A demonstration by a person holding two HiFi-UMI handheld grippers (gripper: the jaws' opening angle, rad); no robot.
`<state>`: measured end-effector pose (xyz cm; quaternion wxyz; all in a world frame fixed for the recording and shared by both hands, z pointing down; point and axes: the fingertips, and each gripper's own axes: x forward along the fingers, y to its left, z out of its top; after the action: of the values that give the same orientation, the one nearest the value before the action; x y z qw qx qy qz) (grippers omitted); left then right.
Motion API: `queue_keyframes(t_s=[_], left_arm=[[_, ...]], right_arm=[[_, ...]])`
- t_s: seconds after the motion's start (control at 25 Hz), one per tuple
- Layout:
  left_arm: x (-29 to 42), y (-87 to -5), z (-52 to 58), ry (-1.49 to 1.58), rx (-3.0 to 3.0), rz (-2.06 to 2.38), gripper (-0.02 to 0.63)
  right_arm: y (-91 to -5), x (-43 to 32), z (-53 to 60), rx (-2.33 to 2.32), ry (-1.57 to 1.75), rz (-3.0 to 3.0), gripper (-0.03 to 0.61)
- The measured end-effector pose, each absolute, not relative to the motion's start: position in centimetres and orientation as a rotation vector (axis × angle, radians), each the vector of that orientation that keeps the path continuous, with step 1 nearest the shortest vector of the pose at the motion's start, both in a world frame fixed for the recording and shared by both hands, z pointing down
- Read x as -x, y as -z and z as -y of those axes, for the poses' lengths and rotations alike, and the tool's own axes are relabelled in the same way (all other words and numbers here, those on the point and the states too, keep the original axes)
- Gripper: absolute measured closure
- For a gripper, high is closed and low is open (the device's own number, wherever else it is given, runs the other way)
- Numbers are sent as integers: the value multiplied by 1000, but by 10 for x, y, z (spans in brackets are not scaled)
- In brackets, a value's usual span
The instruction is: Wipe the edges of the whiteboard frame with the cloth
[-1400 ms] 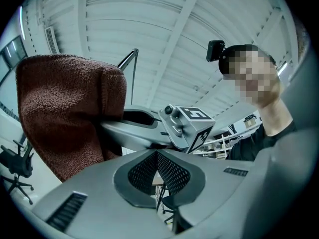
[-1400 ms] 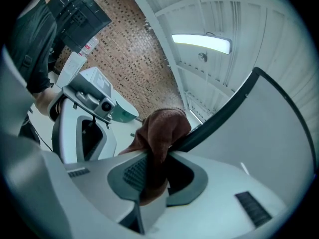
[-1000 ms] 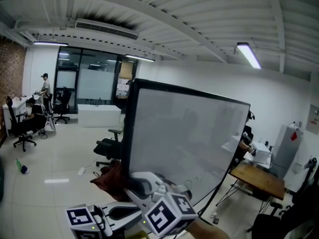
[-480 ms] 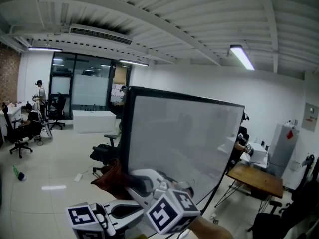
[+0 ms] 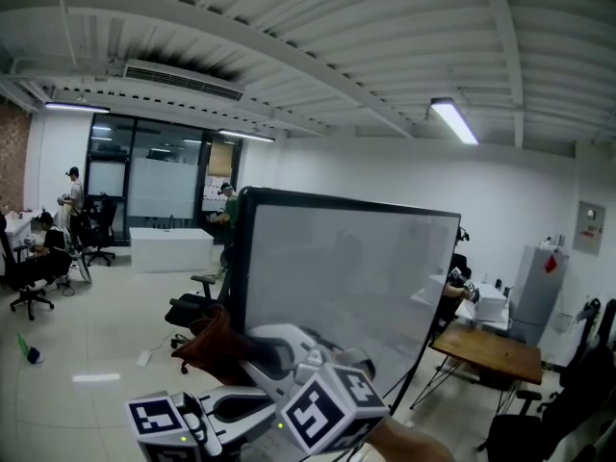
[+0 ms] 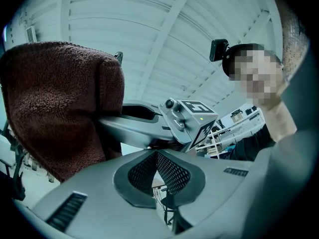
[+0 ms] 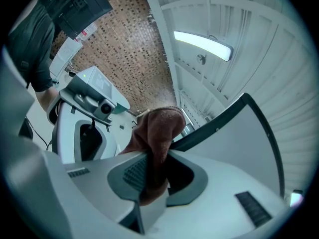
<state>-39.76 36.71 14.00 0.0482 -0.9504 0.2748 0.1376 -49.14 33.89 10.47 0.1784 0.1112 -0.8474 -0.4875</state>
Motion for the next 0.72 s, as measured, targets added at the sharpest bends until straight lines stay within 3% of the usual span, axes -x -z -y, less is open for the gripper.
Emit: queue_keyframes(t_s=[0.72], left_arm=[[392, -102, -369, -354, 2820, -767, 624]], right_arm=[[-42, 491, -341, -433, 1470, 2436, 500]])
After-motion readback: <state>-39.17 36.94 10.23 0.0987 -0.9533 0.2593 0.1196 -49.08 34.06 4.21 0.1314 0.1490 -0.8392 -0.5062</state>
